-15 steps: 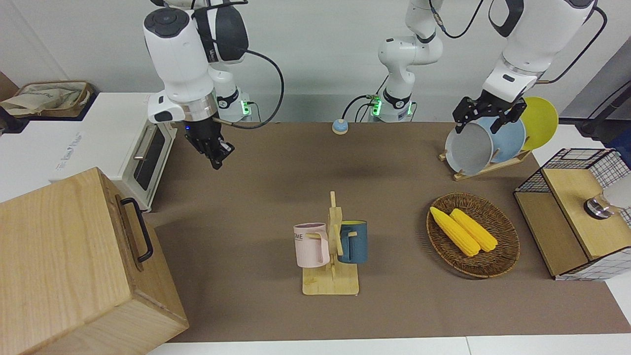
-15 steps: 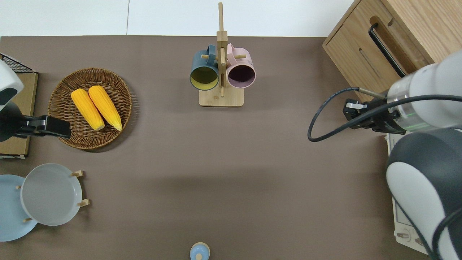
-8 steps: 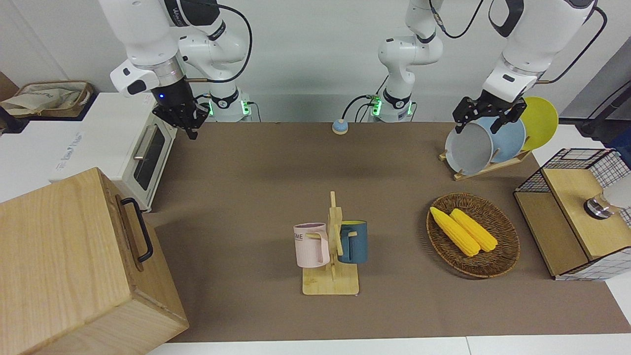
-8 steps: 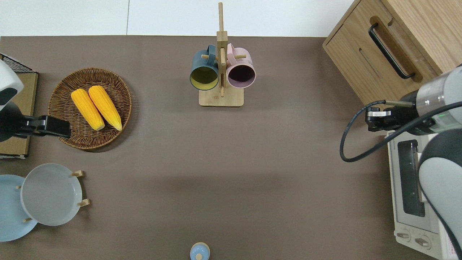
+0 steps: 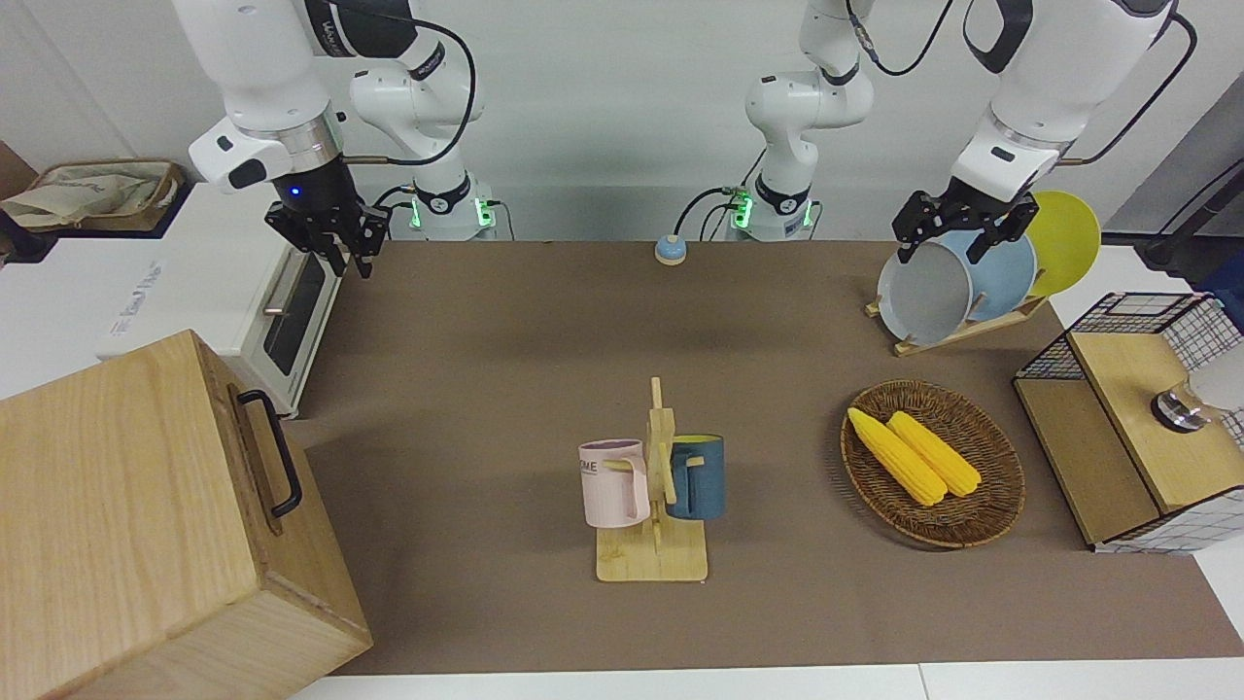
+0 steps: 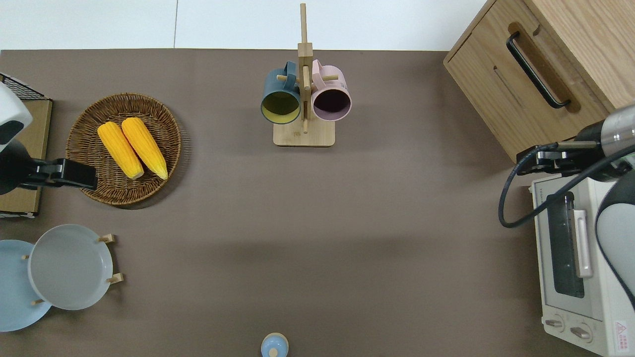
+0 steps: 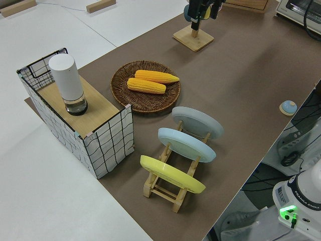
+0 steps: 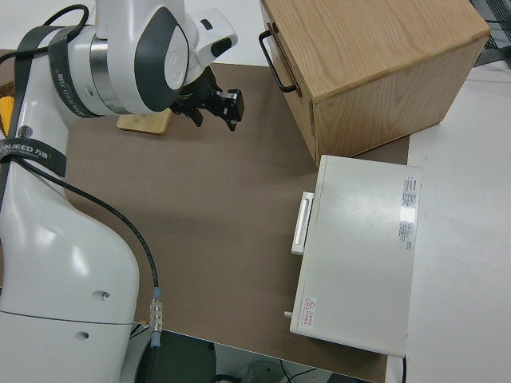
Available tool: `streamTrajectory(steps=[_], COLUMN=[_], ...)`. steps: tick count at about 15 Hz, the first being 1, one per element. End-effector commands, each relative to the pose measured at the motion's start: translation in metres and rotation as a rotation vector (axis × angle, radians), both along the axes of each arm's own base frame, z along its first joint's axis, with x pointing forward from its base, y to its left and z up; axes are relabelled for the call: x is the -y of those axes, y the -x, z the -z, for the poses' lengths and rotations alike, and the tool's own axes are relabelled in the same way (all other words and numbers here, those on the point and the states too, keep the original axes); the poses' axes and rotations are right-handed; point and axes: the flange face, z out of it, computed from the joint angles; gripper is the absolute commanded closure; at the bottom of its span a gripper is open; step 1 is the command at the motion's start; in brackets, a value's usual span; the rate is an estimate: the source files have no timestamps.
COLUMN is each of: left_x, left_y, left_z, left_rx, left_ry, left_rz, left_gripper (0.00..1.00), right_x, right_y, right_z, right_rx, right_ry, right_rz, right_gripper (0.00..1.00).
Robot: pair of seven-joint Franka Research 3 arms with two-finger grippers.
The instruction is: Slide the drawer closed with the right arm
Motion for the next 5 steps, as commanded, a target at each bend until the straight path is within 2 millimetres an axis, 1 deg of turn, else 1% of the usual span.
streamTrajectory(steps=[1,2,5], left_x=[-0.0008,-0.0008,-0.0008], left_y=[-0.0016,-0.0016,-0.0016], left_z=[-0.0041,-0.0041,-0.0041], left_rx=[-0.005,-0.005,-0.005], left_ry=[-0.016,-0.016,-0.016], left_rz=[0.012,0.012,0.012], left_gripper=[0.01,0.01,0.01], right_x=[0.008,0.0062,0.0113], right_y=[-0.0047,-0.0055,-0.0056], right_z=[0.0011,0.0021,0.0023], right_rx=[-0.004,-0.005,-0.007], right_ry=[-0.032,-0.032,-0.034], right_rz=[-0.008,-0.014,-0.014], right_gripper=[0.011,0.011,0.011])
